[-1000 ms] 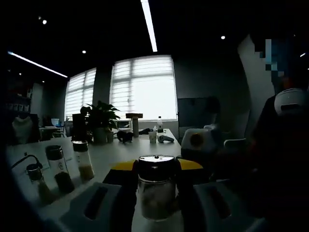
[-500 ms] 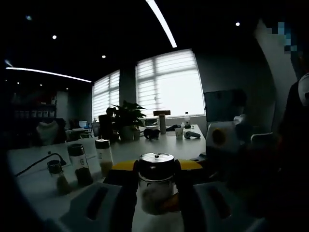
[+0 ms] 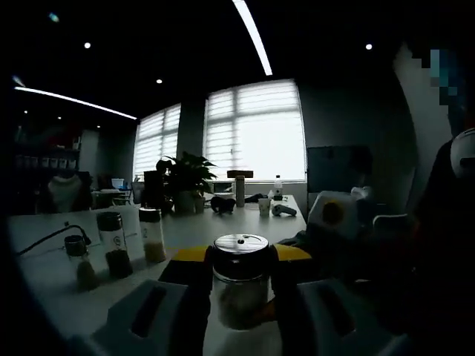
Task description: Rotate the seasoning bottle until the label or dispensing opening points toward the visible target arrow and the bottle remains upright within the marked orientation range
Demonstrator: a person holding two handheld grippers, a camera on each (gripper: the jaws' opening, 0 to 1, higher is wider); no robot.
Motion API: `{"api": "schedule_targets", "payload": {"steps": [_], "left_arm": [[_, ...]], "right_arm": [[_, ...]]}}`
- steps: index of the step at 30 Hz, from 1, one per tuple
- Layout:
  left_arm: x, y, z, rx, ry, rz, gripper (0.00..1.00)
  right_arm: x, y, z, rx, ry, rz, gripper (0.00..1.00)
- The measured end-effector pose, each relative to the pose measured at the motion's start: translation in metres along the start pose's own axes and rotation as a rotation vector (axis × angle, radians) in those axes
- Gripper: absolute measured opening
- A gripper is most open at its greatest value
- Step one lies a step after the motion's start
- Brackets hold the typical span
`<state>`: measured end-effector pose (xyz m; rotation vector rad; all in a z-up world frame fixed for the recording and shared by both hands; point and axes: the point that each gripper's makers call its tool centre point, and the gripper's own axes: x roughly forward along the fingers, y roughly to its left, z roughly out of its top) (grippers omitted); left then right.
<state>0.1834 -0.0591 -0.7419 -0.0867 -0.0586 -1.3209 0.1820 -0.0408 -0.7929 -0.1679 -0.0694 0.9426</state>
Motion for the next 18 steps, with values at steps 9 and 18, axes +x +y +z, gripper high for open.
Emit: {"api": "schedule_targets", "payload": {"steps": [9,18], "left_arm": [[-0.003,-0.016,0.006,-0.041,-0.066,-0.135,0.32],[0.007,-0.006,0.006,0.037,-0.028,0.057,0.32]], "right_arm": [[0.002,0.018,0.006,0.153,-0.043,0.124,0.32],[0.003,-0.007,0.003,0.124,0.017,-0.136,0.31]]}}
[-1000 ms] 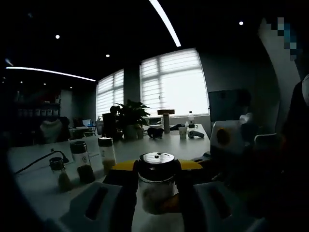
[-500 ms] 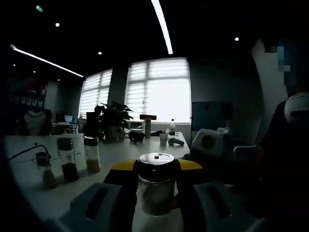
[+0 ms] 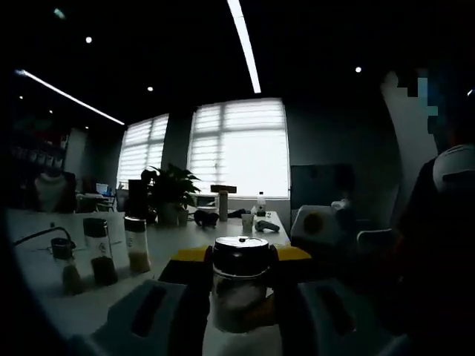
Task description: Rotate the seasoning bottle until the label or dispensing opening points toward the visible target arrow and the bottle remains upright within the marked orientation range
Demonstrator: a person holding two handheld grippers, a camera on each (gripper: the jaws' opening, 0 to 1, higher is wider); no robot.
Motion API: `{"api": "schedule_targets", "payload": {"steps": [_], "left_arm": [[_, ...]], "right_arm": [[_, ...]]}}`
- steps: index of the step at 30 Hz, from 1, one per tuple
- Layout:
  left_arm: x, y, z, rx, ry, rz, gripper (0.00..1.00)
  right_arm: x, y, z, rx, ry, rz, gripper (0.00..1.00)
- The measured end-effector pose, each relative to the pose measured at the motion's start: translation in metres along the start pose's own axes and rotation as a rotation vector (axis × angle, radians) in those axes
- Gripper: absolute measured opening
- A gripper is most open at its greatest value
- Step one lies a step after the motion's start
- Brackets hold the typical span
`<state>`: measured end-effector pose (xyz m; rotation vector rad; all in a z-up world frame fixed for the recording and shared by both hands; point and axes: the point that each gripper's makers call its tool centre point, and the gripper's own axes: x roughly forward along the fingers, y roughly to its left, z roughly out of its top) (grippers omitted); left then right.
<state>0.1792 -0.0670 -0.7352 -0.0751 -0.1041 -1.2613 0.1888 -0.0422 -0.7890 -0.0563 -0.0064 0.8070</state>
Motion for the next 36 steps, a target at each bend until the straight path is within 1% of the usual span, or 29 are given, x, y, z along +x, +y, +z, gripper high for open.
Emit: {"api": "schedule_targets", "payload": {"steps": [2,4,7,9,13,14,17,18,19,21,24,26,30,32,34,35,36], "left_arm": [[0.001,0.0,0.0,0.013,0.009,0.035,0.32],[0.003,0.002,-0.002,0.003,0.009,0.082,0.32],[0.004,0.005,-0.005,0.008,0.019,0.113,0.32],[0.004,0.008,-0.007,0.004,0.023,0.148,0.32],[0.002,0.012,-0.009,-0.003,0.025,0.178,0.33],[0.001,0.011,-0.009,0.005,0.029,0.174,0.32],[-0.003,0.009,-0.009,0.043,0.05,0.139,0.32],[-0.005,0.008,-0.01,0.059,0.063,0.115,0.32],[-0.007,0.008,-0.01,0.062,0.066,0.1,0.32],[-0.013,0.005,-0.007,0.028,0.05,0.03,0.32],[-0.019,0.002,-0.003,-0.015,0.03,-0.038,0.32],[-0.022,0.002,-0.003,-0.026,0.029,-0.058,0.32],[-0.024,-0.003,-0.004,-0.017,0.03,-0.081,0.32],[-0.024,-0.002,-0.003,-0.034,0.021,-0.075,0.32],[-0.024,-0.003,0.0,-0.034,0.002,-0.059,0.33],[-0.023,-0.001,0.002,-0.021,-0.01,-0.029,0.33],[-0.022,0.002,0.002,-0.016,-0.009,0.003,0.33]], "right_arm": [[0.0,-0.001,-0.001,0.012,0.001,-0.009,0.31],[0.002,-0.002,-0.002,0.018,0.008,-0.041,0.31],[0.003,-0.006,-0.005,-0.007,0.03,-0.088,0.31],[0.003,-0.007,-0.006,-0.03,0.042,-0.117,0.31],[0.005,-0.007,-0.007,-0.063,0.053,-0.144,0.31],[0.005,-0.007,-0.007,-0.065,0.052,-0.139,0.32],[0.005,-0.003,-0.007,-0.069,0.038,-0.074,0.32],[0.005,0.001,-0.008,-0.09,0.043,-0.023,0.32],[0.005,0.004,-0.009,-0.099,0.044,0.011,0.32],[0.002,0.013,-0.006,-0.13,0.022,0.093,0.32],[0.001,0.019,-0.002,-0.122,0.003,0.143,0.32],[0.002,0.023,-0.001,-0.101,-0.002,0.178,0.32],[0.005,0.029,-0.002,-0.086,-0.003,0.2,0.32],[0.005,0.029,-0.001,-0.063,-0.004,0.189,0.32],[0.004,0.029,0.003,-0.036,-0.022,0.172,0.31],[0.005,0.026,0.004,-0.017,-0.024,0.144,0.31],[0.006,0.023,0.005,-0.014,-0.02,0.115,0.31]]}}
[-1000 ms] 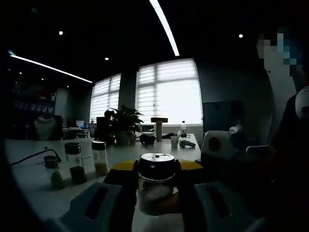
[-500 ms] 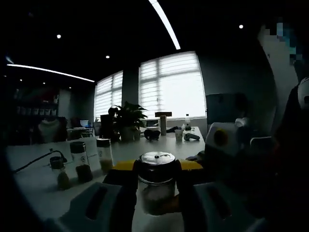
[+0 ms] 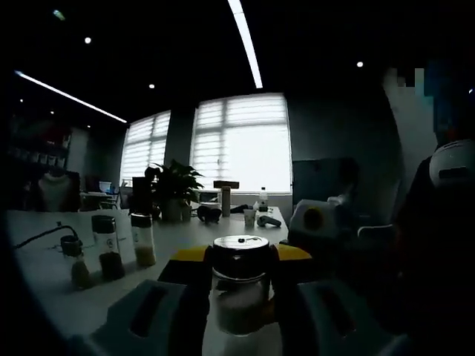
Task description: Rotate the seasoning bottle until the label or dispensing opening points toward the visible target arrow and the bottle remains upright within the marked orientation range
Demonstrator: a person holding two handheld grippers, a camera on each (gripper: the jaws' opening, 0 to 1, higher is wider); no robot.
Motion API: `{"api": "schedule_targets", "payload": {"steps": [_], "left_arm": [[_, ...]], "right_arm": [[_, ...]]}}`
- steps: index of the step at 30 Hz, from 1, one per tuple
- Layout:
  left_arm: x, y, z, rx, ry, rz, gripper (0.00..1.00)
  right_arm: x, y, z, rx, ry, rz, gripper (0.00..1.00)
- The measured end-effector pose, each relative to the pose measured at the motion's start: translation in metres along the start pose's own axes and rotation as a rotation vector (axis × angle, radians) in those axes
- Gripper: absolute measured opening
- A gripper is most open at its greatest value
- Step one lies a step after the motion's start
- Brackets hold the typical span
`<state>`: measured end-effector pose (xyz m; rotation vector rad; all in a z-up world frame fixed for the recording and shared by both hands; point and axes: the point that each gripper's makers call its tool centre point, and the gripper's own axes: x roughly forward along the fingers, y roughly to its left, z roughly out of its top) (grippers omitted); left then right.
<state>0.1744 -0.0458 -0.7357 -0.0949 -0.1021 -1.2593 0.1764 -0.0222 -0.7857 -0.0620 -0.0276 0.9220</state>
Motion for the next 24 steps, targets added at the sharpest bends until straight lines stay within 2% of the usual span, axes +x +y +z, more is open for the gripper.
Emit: {"api": "schedule_targets", "payload": {"steps": [2,3,7,9,14,16,19,22,24], "left_arm": [[0.002,0.005,-0.003,0.029,0.024,0.073,0.32],[0.002,0.006,-0.004,0.035,0.03,0.084,0.32],[0.003,0.012,-0.011,0.062,0.054,0.203,0.33],[0.002,0.012,-0.014,0.069,0.061,0.219,0.33],[-0.004,0.013,-0.021,0.092,0.104,0.262,0.32],[-0.005,0.014,-0.022,0.132,0.117,0.278,0.32],[-0.007,0.017,-0.022,0.129,0.121,0.288,0.32],[-0.012,0.021,-0.019,0.104,0.109,0.3,0.32],[-0.015,0.022,-0.017,0.112,0.108,0.308,0.32]], "right_arm": [[0.001,-0.006,-0.003,-0.018,0.023,-0.057,0.31],[0.001,-0.008,-0.003,-0.025,0.028,-0.068,0.31],[0.007,-0.009,-0.008,-0.011,0.049,-0.117,0.31],[0.009,-0.01,-0.012,-0.042,0.066,-0.137,0.31],[0.013,-0.008,-0.019,-0.06,0.079,-0.099,0.32],[0.015,-0.008,-0.016,-0.066,0.065,-0.09,0.33],[0.019,-0.003,-0.01,-0.005,0.036,-0.041,0.38],[0.02,-0.005,-0.008,-0.021,0.032,-0.047,0.35],[0.02,-0.007,-0.003,-0.001,0.013,-0.043,0.32]]}}
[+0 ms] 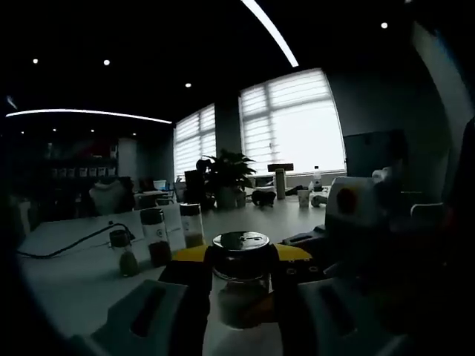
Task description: Rotate the seasoning bottle until the label or dispensing opening points toward the visible target arrow and the bottle remains upright within the marked orientation range
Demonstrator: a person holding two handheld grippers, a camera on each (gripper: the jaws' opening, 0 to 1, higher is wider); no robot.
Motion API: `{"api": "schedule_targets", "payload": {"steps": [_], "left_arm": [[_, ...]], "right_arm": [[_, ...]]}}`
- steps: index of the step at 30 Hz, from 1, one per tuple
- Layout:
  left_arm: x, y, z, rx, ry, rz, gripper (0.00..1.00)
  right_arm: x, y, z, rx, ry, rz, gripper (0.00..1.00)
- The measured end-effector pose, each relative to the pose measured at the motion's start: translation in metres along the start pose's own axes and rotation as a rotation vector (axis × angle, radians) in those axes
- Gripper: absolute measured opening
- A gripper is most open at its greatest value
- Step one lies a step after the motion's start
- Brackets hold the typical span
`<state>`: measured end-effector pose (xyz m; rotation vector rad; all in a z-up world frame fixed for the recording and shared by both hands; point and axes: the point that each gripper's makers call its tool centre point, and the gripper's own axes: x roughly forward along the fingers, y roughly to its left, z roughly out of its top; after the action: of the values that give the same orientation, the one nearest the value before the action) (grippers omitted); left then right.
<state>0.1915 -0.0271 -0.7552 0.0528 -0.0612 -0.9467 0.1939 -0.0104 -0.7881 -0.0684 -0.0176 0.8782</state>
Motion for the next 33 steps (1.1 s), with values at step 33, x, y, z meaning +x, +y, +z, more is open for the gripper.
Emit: {"api": "schedule_targets", "payload": {"steps": [33], "left_arm": [[-0.053,0.051,0.006,-0.045,-0.034,0.067,0.46]], "right_arm": [[0.072,0.025,0.0,0.003,0.014,0.114,0.31]]}}
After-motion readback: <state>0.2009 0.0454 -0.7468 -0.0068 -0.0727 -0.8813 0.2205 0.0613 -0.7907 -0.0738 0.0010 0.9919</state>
